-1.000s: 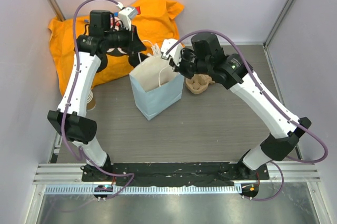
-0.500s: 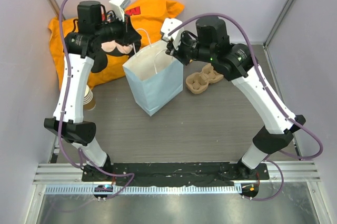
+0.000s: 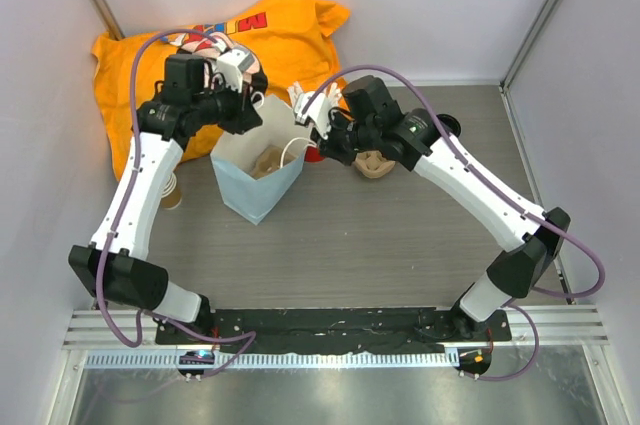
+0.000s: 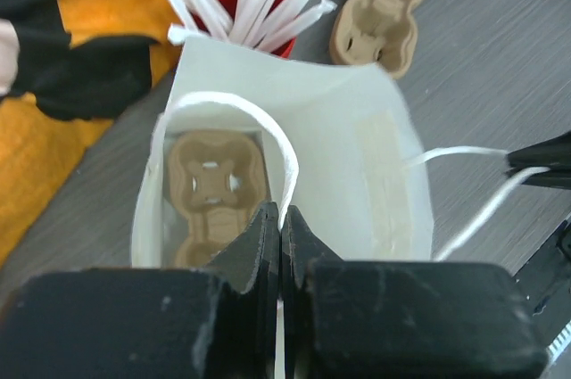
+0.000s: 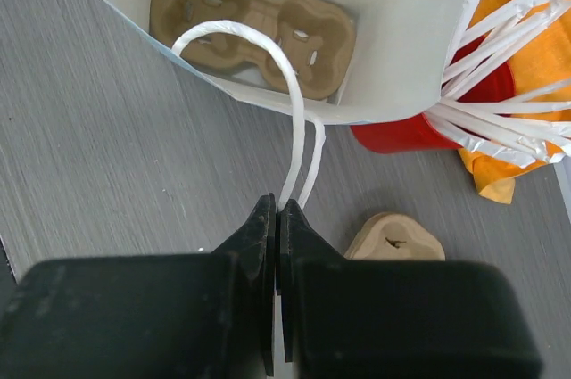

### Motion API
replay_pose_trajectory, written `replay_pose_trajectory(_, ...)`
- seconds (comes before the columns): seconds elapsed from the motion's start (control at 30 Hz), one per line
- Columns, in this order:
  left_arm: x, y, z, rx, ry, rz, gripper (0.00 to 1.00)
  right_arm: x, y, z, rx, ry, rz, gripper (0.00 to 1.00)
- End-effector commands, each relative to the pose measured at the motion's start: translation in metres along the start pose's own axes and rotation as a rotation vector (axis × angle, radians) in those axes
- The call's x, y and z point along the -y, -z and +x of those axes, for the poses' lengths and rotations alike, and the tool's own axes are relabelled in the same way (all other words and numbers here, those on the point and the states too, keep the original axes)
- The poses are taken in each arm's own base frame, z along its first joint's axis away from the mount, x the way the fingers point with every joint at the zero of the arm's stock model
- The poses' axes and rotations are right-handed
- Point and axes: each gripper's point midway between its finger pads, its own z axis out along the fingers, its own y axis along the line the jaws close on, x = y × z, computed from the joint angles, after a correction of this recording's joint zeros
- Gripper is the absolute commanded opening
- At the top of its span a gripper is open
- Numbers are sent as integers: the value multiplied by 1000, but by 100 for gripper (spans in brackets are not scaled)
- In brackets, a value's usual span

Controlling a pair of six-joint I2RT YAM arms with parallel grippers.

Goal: Pack the takeout coffee

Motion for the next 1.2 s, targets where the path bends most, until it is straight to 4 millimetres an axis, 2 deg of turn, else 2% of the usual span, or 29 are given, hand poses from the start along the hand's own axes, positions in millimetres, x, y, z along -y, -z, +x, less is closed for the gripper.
replay_pose_trajectory(0.0, -9, 4, -19, 74, -64, -49, 2, 16, 24, -47, 162, 6, 71, 1)
replay_pose_trajectory(0.1, -10, 13, -34, 119, -68, -78, 2, 20, 28, -58, 183, 5, 81, 1)
replay_pose_trajectory(0.23, -18, 24, -49, 174, -62, -143, 2, 25, 31, -67, 199, 7, 94, 10)
replay_pose_trajectory(0.27, -20, 28, -53, 192, -63, -161, 2, 26, 31, -68, 199, 4, 96, 21)
replay_pose_trajectory(0.33, -26, 32, -56, 208, -58, -196, 2, 28, 34, -72, 209, 4, 103, 35)
replay_pose_trajectory(0.37, -28, 34, -58, 217, -55, -208, 2, 28, 35, -73, 208, 2, 106, 45)
replay_pose_trajectory(0.47, -34, 38, -62, 231, -52, -229, 2, 32, 42, -78, 218, -2, 126, 60)
replay_pose_trajectory(0.57, -38, 41, -67, 245, -55, -250, 2, 36, 50, -81, 223, -2, 148, 66)
replay_pose_trajectory(0.8, -61, 50, -77, 283, -1, -367, 2, 39, 63, -81, 234, -12, 174, 69)
replay_pose_trajectory(1.0, -93, 55, -77, 285, 27, -453, 2, 38, 66, -80, 236, -14, 178, 69)
replay_pose_trajectory(1.13, -112, 50, -74, 274, 30, -484, 10, 38, 68, -82, 243, -15, 178, 69)
replay_pose_trajectory(1.17, -118, 45, -71, 262, 38, -491, 16, 38, 67, -81, 240, -21, 177, 69)
